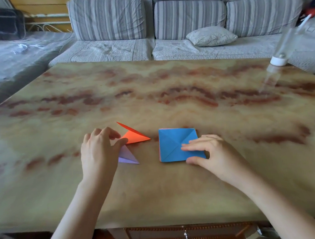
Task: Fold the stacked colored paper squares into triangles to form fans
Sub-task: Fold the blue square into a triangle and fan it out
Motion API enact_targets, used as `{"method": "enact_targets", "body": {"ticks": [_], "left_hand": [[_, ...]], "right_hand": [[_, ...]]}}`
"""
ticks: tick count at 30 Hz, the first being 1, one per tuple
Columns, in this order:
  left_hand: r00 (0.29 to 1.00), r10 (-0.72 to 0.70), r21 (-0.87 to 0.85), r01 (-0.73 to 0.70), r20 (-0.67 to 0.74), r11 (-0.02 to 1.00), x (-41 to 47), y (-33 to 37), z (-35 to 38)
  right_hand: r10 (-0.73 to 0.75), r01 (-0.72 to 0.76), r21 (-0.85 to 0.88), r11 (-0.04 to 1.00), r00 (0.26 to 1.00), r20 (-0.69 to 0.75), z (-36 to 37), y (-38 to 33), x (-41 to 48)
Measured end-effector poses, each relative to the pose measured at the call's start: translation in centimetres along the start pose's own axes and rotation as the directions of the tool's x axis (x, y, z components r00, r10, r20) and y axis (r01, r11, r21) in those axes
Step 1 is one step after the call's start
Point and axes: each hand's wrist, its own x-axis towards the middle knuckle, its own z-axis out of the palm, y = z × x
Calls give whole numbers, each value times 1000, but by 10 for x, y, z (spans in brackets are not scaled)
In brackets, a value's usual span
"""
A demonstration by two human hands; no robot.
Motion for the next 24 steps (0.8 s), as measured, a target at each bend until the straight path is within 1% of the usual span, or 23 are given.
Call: {"method": "enact_targets", "body": {"ticks": [2,4,6,7,8,9,11,12,14,16,18,21,24], "left_hand": [[996,41,-19,-42,-76,999,0,6,-5],[978,113,-65,-126,-174,990,-4,16,-13],[962,156,-183,-199,-226,963,-12,30,-19],[966,162,-272,-214,-202,938,-16,38,-20],[977,161,-355,-201,-137,913,-21,45,-18],[986,159,-415,-162,-42,895,-25,50,-13],[977,160,-472,-75,143,878,-31,56,0],[967,161,-491,-44,199,870,-33,56,7],[952,154,-524,7,264,852,-33,57,16],[945,136,-558,56,297,828,-32,58,20],[946,128,-570,69,299,819,-31,60,21],[951,147,-537,23,271,843,-31,61,24],[952,180,-504,-32,247,863,-32,62,26]], "right_hand": [[7,-7,1,1000,1000,-21,-1,0,0],[22,-21,25,999,999,-24,-1,0,0],[54,-54,76,996,998,-8,-1,2,0],[62,-62,97,993,998,-2,0,3,0],[65,-64,111,992,998,1,1,5,0],[67,-67,117,991,998,3,2,6,1],[72,-72,135,988,997,2,2,6,1],[72,-70,152,986,997,-5,1,6,0],[77,-70,166,984,996,-34,-1,4,0],[116,-109,158,981,993,-32,-5,1,-1],[126,-123,120,985,992,-19,-7,-1,-3],[86,-86,57,995,996,0,-7,-3,-4],[77,-75,77,994,997,-17,-6,-1,-3]]}}
